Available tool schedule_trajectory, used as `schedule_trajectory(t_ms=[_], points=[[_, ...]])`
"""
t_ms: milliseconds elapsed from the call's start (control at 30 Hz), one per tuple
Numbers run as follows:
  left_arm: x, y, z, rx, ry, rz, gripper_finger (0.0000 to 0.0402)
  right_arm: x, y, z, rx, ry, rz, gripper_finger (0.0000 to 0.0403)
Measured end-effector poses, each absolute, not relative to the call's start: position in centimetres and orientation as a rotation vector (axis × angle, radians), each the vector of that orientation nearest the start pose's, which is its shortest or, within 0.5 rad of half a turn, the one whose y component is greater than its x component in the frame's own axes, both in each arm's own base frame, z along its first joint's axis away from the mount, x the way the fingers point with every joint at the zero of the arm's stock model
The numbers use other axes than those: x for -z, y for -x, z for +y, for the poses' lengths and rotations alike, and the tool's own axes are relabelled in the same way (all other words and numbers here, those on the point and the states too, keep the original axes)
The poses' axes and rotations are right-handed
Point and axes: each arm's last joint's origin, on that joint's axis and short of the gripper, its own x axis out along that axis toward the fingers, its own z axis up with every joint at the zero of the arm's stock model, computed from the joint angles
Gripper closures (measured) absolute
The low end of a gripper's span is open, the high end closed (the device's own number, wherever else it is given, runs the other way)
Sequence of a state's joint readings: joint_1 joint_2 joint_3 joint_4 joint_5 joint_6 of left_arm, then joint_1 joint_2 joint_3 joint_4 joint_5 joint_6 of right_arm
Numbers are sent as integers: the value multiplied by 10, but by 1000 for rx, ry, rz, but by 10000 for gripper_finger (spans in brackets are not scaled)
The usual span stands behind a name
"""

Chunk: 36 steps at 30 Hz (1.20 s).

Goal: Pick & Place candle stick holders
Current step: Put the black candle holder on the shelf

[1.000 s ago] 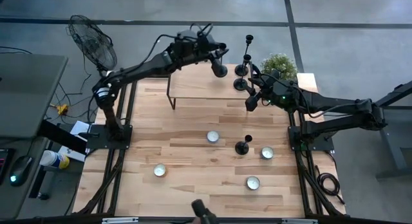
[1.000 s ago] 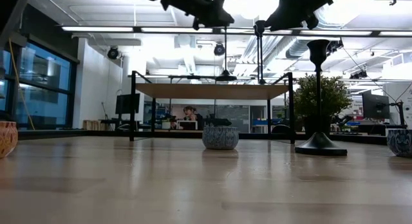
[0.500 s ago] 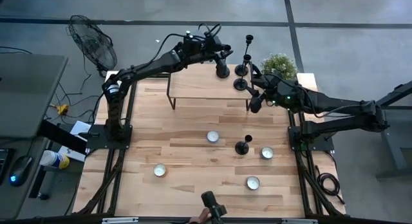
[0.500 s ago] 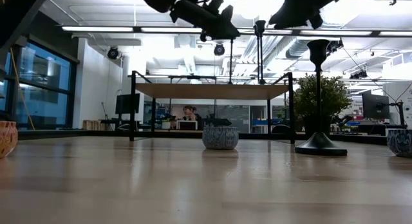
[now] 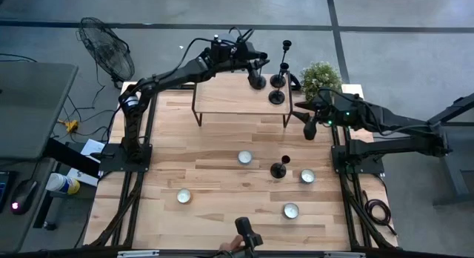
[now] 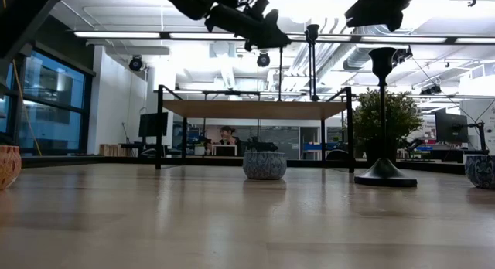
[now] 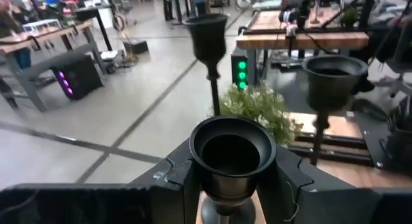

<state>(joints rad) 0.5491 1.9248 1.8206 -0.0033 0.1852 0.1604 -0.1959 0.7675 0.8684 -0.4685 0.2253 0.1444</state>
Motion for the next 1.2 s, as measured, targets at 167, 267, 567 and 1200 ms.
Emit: schedule_trajectory(t_ms=[167, 267, 567, 1200], points=[[-372, -392, 242, -343, -94, 118, 287, -337, -152, -37, 444, -144, 333, 249], [-369, -394, 242, -329, -98, 109, 287, -337, -152, -37, 444, -144, 341, 249], [-369, -395, 241, -313, -61, 96, 287, -336, -152, -37, 451, -146, 349, 249], [-373, -395, 243, -389, -29, 53, 287, -335, -151, -37, 464, -143, 355, 249]])
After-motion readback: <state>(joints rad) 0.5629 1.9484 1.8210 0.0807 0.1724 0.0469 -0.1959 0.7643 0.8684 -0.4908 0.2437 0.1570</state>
